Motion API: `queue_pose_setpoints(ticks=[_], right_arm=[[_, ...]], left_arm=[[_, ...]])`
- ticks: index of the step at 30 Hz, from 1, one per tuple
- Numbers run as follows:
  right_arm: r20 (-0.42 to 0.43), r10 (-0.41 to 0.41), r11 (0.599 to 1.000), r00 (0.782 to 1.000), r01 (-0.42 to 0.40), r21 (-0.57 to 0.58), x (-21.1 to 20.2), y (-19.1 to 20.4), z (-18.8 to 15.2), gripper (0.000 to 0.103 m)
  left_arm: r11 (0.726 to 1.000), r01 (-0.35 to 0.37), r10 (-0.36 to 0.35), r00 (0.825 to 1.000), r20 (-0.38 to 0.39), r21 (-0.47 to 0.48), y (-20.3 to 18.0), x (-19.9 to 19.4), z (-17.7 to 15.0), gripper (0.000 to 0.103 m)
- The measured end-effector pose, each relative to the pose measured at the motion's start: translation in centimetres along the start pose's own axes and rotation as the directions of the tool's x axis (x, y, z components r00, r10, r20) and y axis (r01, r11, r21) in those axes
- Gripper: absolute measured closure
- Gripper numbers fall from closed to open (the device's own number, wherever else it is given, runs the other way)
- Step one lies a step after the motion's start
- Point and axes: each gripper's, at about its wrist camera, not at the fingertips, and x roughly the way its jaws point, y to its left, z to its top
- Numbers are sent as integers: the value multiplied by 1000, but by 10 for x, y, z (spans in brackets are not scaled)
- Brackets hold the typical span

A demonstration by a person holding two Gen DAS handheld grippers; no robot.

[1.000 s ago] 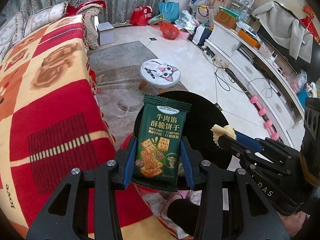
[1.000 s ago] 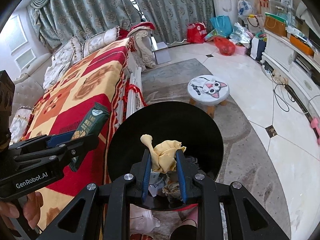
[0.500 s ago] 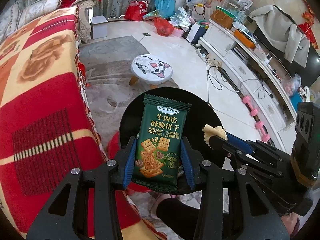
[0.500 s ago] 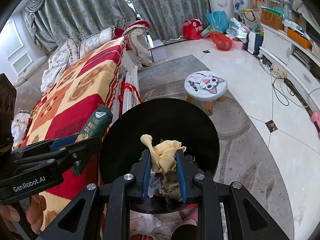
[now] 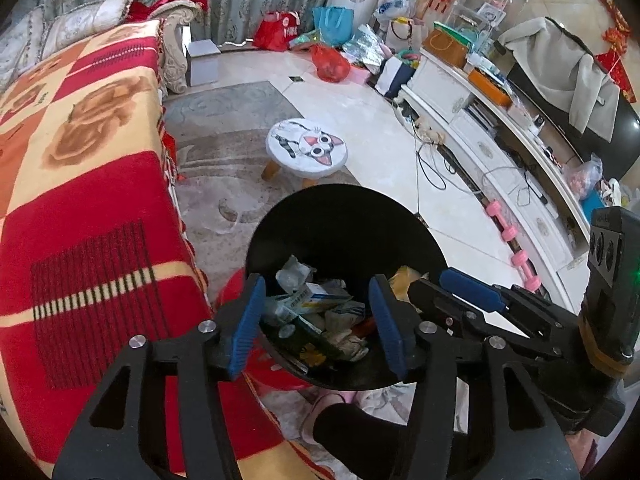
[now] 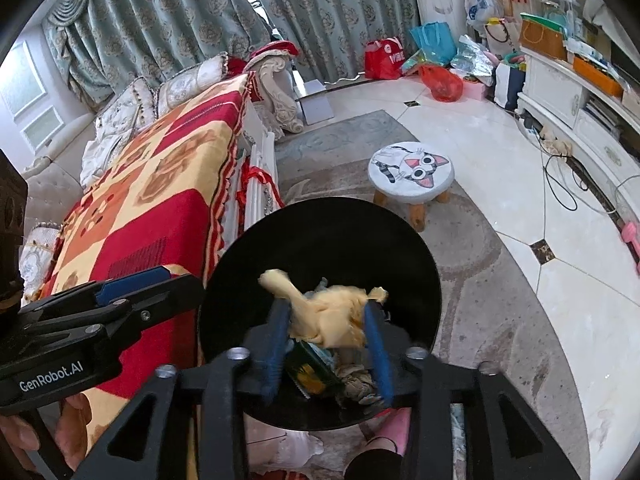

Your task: Collect trash

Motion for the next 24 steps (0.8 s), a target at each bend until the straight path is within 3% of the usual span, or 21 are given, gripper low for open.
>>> queue_pose_setpoints(ticks=[5,13,20,23,24], right_arm=[[5,-1,1000,1000,1,10,-4,4,-1,63],[63,-36,999,997,36,5,-30,17,-11,63],[131,-77,996,988,82,-39,-54,41,-19,62],[159,-81,995,984,90,-50,-66,51,-20,54],[169,-82,994,982,92,-52,-69,52,-19,47]], left_arm=[[1000,-4,5,1000,13,-9,4,-9,-2,44],[997,-83,83,988,128,-5,7,-45,-12,40],[983,-177,159,957,243,54,-1,-88,-21,40],[983,-179,159,947,280,48,0,-107,-25,40],[981,-186,163,940,298,50,1,-113,-27,40]])
